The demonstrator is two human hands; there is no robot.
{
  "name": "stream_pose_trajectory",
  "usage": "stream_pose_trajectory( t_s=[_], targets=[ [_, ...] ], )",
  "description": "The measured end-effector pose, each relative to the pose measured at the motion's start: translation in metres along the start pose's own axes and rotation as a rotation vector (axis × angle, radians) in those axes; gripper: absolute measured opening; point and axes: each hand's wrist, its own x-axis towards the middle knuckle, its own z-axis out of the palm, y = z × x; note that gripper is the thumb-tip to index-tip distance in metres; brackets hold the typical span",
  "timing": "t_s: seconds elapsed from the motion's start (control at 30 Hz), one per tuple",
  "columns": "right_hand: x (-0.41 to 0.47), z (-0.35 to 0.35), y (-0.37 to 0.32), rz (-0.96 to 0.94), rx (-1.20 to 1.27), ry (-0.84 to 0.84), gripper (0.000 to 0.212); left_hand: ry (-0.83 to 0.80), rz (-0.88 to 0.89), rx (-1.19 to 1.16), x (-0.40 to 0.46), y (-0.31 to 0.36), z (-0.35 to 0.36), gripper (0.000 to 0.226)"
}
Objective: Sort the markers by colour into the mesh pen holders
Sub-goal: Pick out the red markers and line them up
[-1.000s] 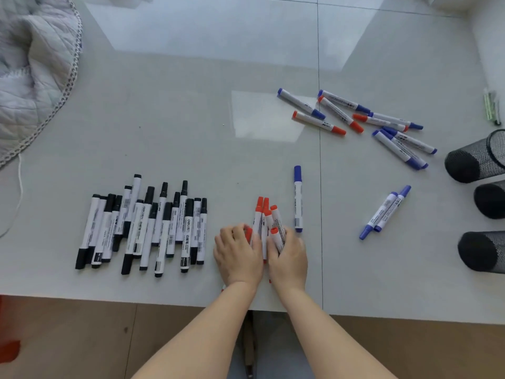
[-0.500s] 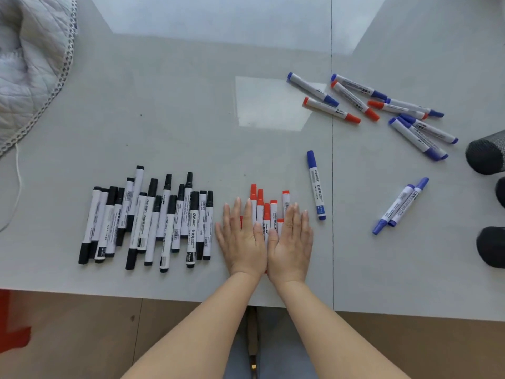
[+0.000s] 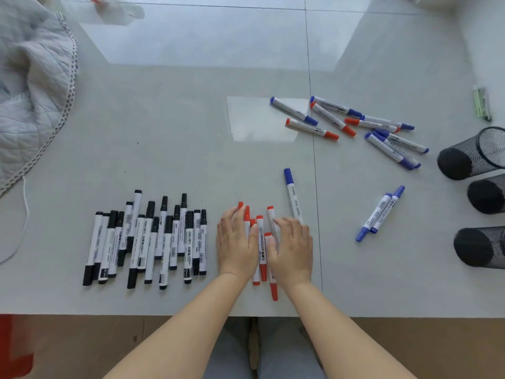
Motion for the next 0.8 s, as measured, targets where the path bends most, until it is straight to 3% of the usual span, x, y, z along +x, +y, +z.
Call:
stream_pose_trajectory(
  t_s=[0.1, 0.2, 0.47, 0.57, 0.67, 0.8],
  targets=[
    [0.024, -0.028, 0.017, -0.058, -0.019, 0.064, 0.033, -0.007, 0.073, -0.013, 0.025, 0.025, -0.007, 0.042],
    [0.059, -0.057, 0.05, 0.014, -0.031, 0.109, 0.03, -0.102, 0.052, -0.056, 0.059, 0.05, -0.005, 0.039],
    [0.176, -0.122, 0.139, 0.031, -0.186, 0.091, 0.029, -0.279, -0.331, -0.272, 0.163, 0.115, 0.036, 0.028],
    [0.214, -0.135, 0.163, 0.026, -0.234, 0.11, 0.025, -0.253, -0.42, -0.268, 0.192, 0.13, 0.052, 0.024],
    [0.242, -0.136, 0.176, -0.026, -0.277, 0.106, 0.025, -0.214, -0.434, -0.005, 0.211, 0.136, 0.063, 0.037],
    [0.265, -0.128, 0.177, -0.117, -0.34, 0.055, 0.027, -0.005, -0.416, 0.084, 0.22, 0.139, 0.066, 0.036]
  ],
)
